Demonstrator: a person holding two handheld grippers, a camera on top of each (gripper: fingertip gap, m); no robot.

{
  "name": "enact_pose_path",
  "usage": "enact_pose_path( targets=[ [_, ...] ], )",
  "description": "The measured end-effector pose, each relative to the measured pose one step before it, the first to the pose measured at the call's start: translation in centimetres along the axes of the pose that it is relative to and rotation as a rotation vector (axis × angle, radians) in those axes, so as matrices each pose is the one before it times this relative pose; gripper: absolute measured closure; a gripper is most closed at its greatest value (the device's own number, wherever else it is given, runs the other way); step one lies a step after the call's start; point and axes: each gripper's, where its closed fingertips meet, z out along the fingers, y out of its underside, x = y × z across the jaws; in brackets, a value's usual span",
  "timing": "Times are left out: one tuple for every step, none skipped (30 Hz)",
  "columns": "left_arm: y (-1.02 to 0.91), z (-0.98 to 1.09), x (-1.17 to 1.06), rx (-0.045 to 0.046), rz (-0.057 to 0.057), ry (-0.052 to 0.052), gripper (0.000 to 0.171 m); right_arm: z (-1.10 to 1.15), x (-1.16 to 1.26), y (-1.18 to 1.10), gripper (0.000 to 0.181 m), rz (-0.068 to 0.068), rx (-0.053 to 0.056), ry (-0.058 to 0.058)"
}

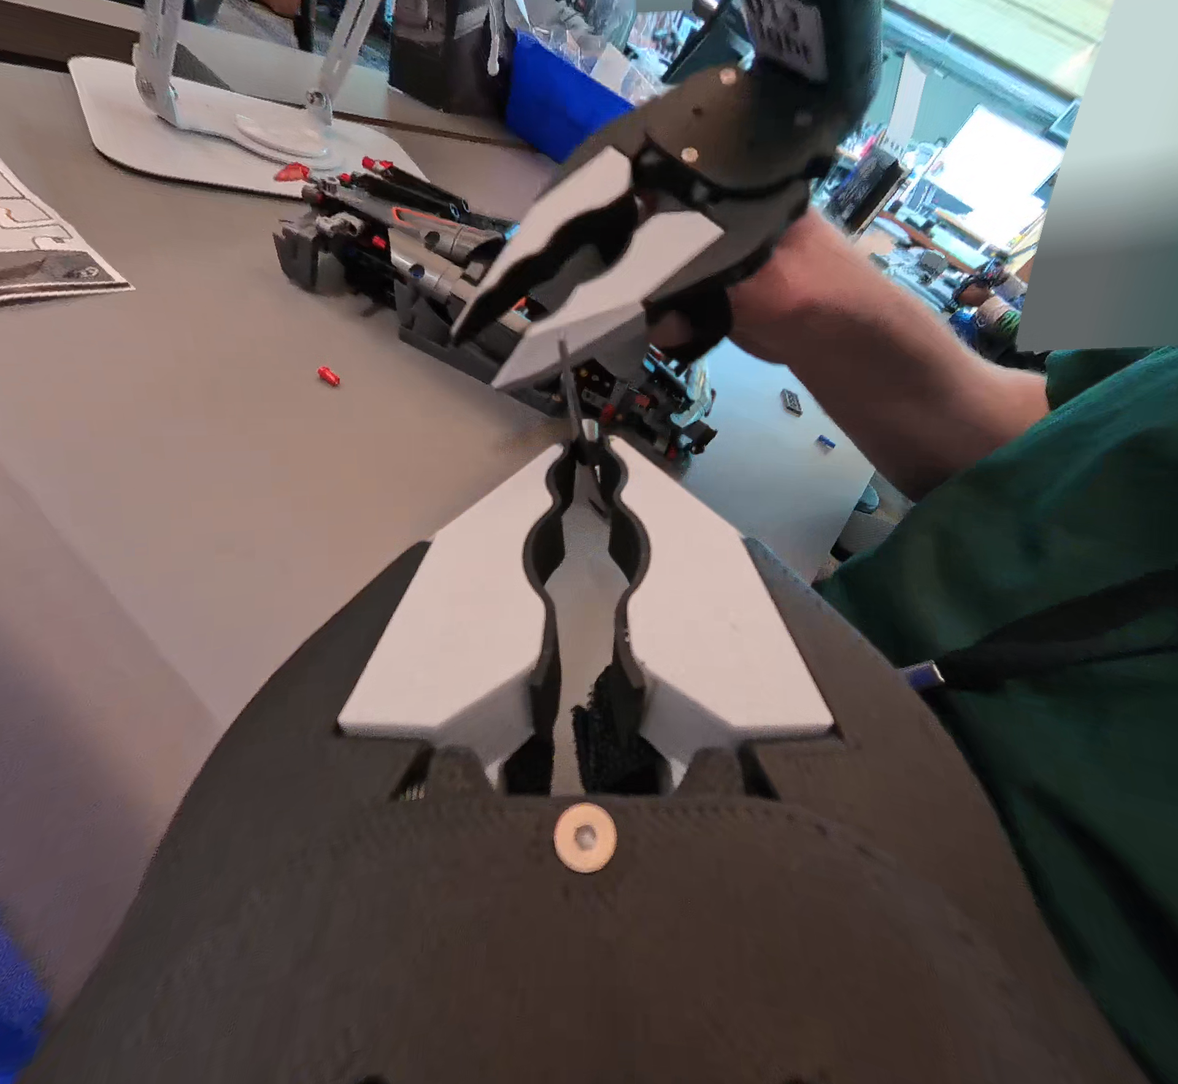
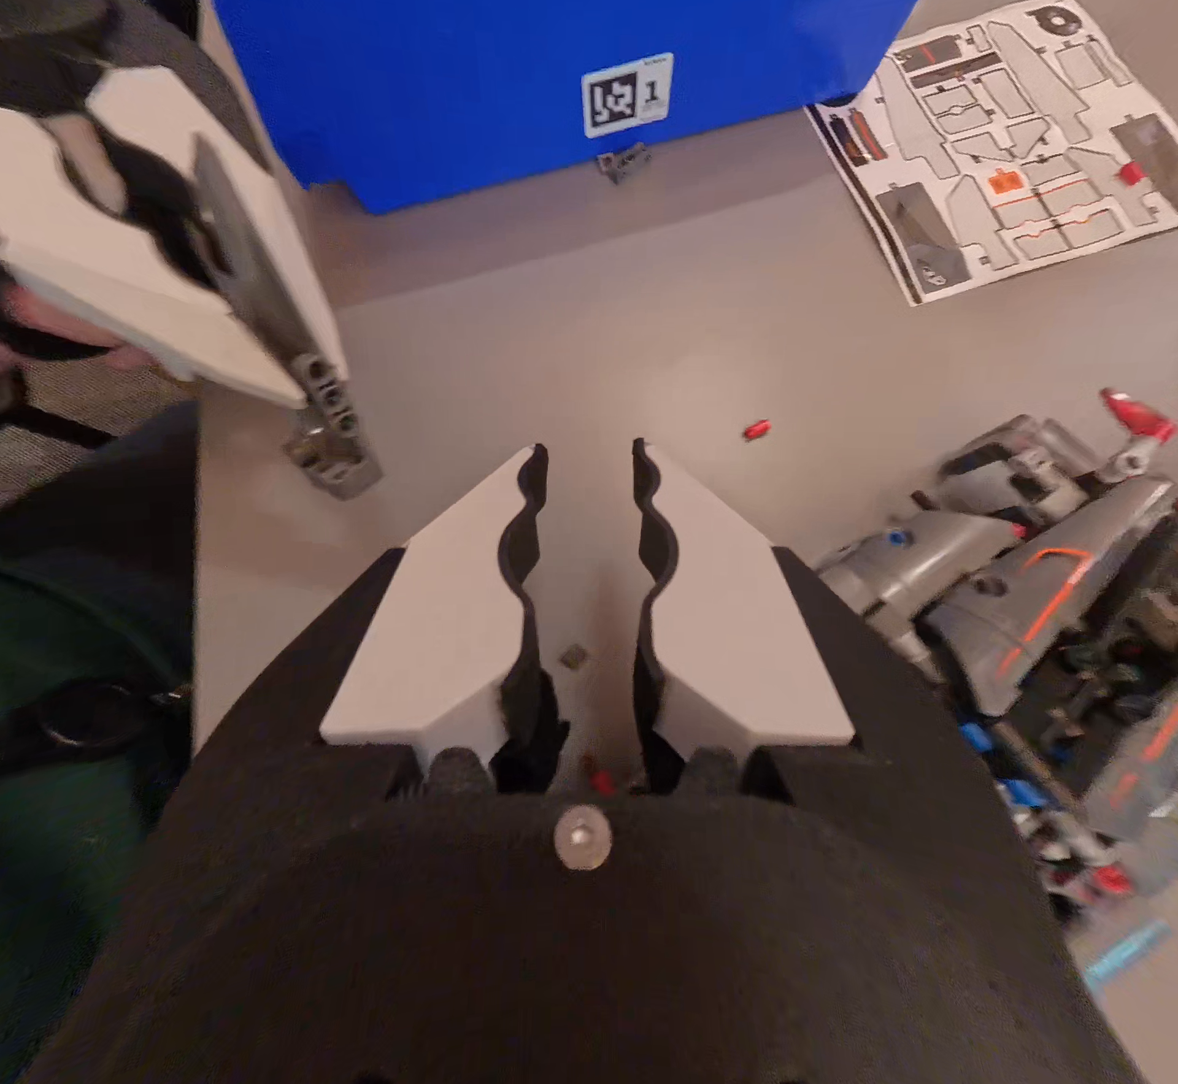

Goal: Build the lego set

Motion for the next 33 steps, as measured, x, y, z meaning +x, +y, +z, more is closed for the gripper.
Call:
enact_pose_path(
  targets=[
    [0.136, 0.014, 0.099, 0.00274, 0.0022, 0.0034, 0.166, 0.221, 0.7, 0.062, 0.161, -0.0456, -0.0282, 0.0198],
    [0.189, 0.028, 0.05, -0.00073, -0.0075, 0.0076, 0.166, 0.262, 0.844, 0.075, 0.163, -0.0586, -0.0308, 0.0177],
    [0.24, 0.046, 0.053, -0.00242, -0.0076, 0.0111, 0.166, 0.366, 0.656, 0.228, 0.162, -0.062, -0.0475, -0.0095],
    [0.199, 0.069, 0.029, 0.00166, -0.0064, 0.0131, 0.166, 0.306, 0.56, 0.42, 0.163, -0.0792, -0.0692, -0.0206],
    [0.191, 0.051, -0.019, 0.00077, -0.0118, 0.0119, 0.166, 0.121, 1.04, 0.011, 0.161, -0.0995, -0.0471, 0.0161],
    [0.088, 0.026, -0.073, 0.00541, -0.0155, 0.0099, 0.166, 0.102, 0.929, -0.181, 0.164, -0.1219, -0.0303, 0.0103],
    [-0.014, -0.011, -0.071, 0.00912, -0.0157, 0.0101, 0.166, 0.246, 0.747, 0.009, 0.167, -0.1179, -0.0329, -0.0101],
    [-0.129, -0.062, -0.023, 0.01, -0.0092, 0.0067, 0.166, 0.436, 0.789, 0.075, 0.168, -0.0877, -0.0277, -0.019],
    [-0.206, -0.092, 0.011, 0.01312, -0.0027, 0.0038, 0.166, 0.542, 0.455, 0.068, 0.168, -0.072, -0.0161, -0.0436],
    [-0.086, -0.062, -0.038, 0.00747, -0.0055, 0.0022, 0.166, 0.574, 0.136, -0.04, 0.169, -0.0722, 0.0047, -0.0561],
    [-0.013, -0.061, -0.094, 0.00498, -0.01, 0.0024, 0.166, 0.634, 0.058, 0.137, 0.168, -0.0607, 0.0006, -0.0531],
    [-0.104, -0.093, -0.042, 0.00865, -0.0098, 0.0047, 0.166, 0.664, -0.048, 0.623, 0.168, -0.0474, -0.0306, -0.0525],
    [-0.166, -0.14, -0.055, 0.01335, -0.0119, 0.0061, 0.166, 0.599, -0.064, 0.666, 0.168, -0.0427, -0.0352, -0.0441],
    [-0.184, -0.145, -0.134, 0.01384, -0.0175, 0.004, 0.166, 0.476, -0.058, 0.282, 0.168, -0.0429, -0.0107, -0.0326],
    [-0.186, -0.116, -0.137, 0.01268, -0.0153, 0.0028, 0.166, 0.367, 0.007, 0.103, 0.168, -0.033, -0.0011, -0.0245],
    [-0.081, -0.029, -0.104, 0.00532, -0.0092, 0.0002, 0.166, 0.306, 0.037, 0.039, 0.169, -0.0263, 0.0001, -0.0216],
    [0.072, 0.054, -0.032, -0.00519, -0.0014, -0.0012, 0.166, 0.295, -0.023, 0.041, 0.169, -0.0283, -0.0035, -0.0209],
    [0.13, 0.094, 0.005, -0.00909, 0.0036, -0.0025, 0.166, 0.296, -0.023, 0.07, 0.169, -0.0274, -0.0072, -0.0168],
    [0.11, 0.109, -0.061, -0.00857, 0.0007, -0.005, 0.166, 0.17, -0.13, 0.002, 0.172, -0.023, -0.0011, -0.0228],
    [0.06, 0.073, -0.056, -0.00534, -0.0026, -0.0024, 0.166, 0.043, 0.026, -0.134, 0.17, -0.0115, 0.0083, -0.0135],
    [0.002, 0.032, -0.026, -0.0013, -0.0039, 0.0014, 0.166, 0.037, 0.119, -0.064, 0.171, -0.0111, 0.0037, -0.0044],
    [0.005, 0.01, -0.077, -0.00035, -0.0046, -0.0027, 0.166, 0.037, 0.016, -0.119, 0.171, -0.0074, 0.0089, -0.0085],
    [0.015, 0.023, -0.071, -0.00123, -0.0025, -0.0038, 0.166, 0.045, -0.047, -0.223, 0.173, -0.0055, 0.0139, -0.0107],
    [0.043, 0.035, -0.017, -0.00367, -0.0008, -0.0002, 0.166, 0.043, -0.111, -0.174, 0.175, -0.009, 0.01, -0.0095],
    [0.013, 0.014, -0.019, -0.00106, -0.002, 0.0001, 0.166, 0.017, -0.074, -0.028, 0.176, -0.0052, 0.0004, -0.0071],
    [-0.007, 0.011, -0.055, -0.00015, -0.0042, -0.0013, 0.166, 0.005, -0.036, 0.038, 0.178, -0.0043, -0.0018, -0.0044],
    [0.006, 0.024, -0.019, -0.00105, -0.0027, 0.0004, 0.166, -0.003, -0.026, 0.011, 0.178, -0.0031, 0.0026, -0.0027],
    [0.018, 0.019, 0.013, -0.00149, 0.0008, 0.0012, 0.166, 0.001, -0.015, -0.005, 0.178, -0.0024, 0.0027, -0.0011],
    [0.031, 0.025, -0.019, -0.00211, -0.0001, -0.0022, 0.166, -0.005, -0.008, 0.001, 0.179, -0.0003, 0.0014, -0.0008],
    [0.033, 0.03, -0.033, -0.00276, -0.0001, -0.0026, 0.166, 0.004, -0.004, -0.001, 0.179, 0.0039, 0.0006, -0.0012],
    [0.018, 0.016, -0.025, -0.00195, -0.0004, -0.0015, 0.166, -0.004, -0.013, 0.0, 0.179, 0.0004, -0.0005, 0.0021],
    [0.016, 0.016, -0.009, -0.00068, -0.0004, -0.0005, 0.166, -0.009, 0.013, -0.009, 0.179, -0.0038, -0.0039, 0.0079],
    [0.01, 0.004, -0.016, -0.00079, -0.0002, -0.0013, 0.166, 0.008, -0.025, -0.07, 0.178, 0.0025, -0.0031, 0.006]
  ],
)
